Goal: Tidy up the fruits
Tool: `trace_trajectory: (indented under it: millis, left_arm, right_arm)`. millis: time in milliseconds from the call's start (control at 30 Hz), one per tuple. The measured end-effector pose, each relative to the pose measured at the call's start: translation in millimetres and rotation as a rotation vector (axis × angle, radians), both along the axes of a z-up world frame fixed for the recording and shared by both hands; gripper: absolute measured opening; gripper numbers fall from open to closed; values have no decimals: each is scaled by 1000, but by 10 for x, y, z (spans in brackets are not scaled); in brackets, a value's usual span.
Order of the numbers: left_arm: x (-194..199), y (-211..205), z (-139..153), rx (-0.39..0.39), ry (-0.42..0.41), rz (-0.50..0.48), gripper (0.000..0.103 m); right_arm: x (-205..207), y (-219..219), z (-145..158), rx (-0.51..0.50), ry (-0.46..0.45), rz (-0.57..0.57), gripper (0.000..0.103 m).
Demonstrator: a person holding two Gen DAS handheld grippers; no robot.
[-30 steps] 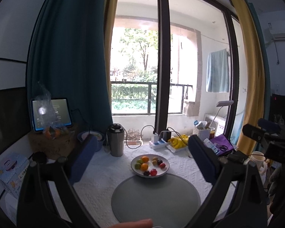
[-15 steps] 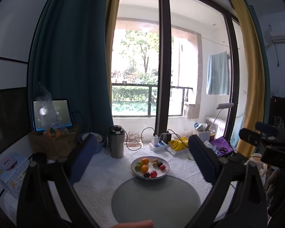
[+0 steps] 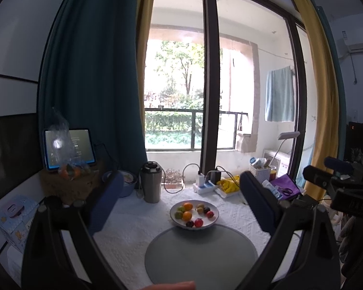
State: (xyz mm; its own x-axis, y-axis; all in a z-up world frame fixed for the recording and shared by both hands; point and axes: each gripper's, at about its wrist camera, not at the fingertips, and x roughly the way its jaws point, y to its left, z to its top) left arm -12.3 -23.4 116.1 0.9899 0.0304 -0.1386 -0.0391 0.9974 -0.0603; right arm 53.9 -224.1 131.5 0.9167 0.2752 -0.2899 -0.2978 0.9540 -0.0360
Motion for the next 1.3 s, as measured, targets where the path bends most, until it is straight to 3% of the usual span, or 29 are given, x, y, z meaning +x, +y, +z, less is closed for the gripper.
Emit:
trace_trajectory:
  millis: [1300]
  left_arm:
    - [24, 26, 16, -27, -1, -22, 97]
  right_arm:
    - [59, -8, -6, -5, 9, -9, 88]
